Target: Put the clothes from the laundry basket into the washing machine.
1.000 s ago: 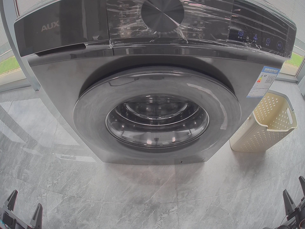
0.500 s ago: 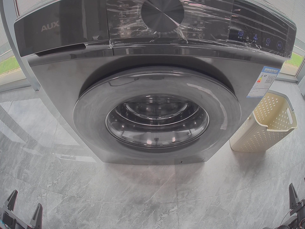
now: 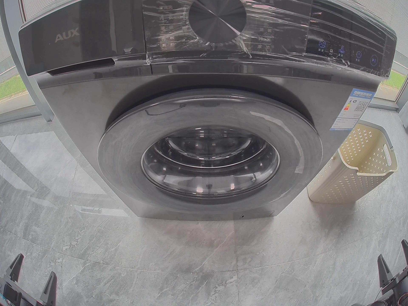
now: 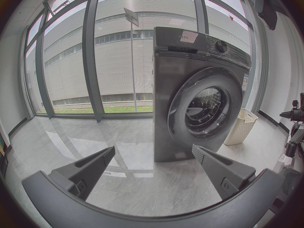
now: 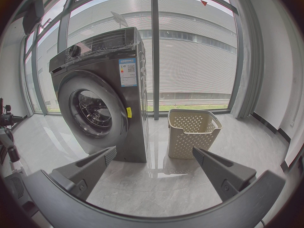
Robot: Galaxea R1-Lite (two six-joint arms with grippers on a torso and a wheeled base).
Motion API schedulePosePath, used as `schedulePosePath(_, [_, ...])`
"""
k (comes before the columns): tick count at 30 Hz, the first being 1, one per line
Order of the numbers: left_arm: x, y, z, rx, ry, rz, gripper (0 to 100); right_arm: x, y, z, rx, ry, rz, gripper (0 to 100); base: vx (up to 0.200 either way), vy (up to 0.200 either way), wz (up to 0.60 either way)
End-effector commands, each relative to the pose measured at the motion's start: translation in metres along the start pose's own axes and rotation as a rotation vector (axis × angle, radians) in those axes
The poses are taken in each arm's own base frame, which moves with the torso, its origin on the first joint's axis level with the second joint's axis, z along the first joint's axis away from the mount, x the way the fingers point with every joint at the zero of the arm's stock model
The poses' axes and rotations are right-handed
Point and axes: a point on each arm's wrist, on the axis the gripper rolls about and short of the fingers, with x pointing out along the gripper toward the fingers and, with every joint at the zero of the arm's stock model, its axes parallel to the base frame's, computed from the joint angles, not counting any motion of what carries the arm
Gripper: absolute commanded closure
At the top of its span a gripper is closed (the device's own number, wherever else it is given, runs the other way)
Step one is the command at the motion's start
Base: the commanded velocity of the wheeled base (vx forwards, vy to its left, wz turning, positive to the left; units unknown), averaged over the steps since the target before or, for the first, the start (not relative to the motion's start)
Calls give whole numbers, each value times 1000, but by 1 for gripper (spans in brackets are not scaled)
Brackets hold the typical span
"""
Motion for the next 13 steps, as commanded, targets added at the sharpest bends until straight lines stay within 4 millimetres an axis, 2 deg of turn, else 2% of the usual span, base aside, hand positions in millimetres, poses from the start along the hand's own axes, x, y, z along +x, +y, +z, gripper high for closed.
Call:
schedulePosePath(1, [0, 0, -4, 3, 0, 1, 0, 1, 0, -5, -2, 13, 9, 0, 0, 0, 0])
schedulePosePath(13, [0, 0, -4, 1, 0, 1, 0, 1, 0, -5, -2, 13, 24, 0, 0, 0, 0])
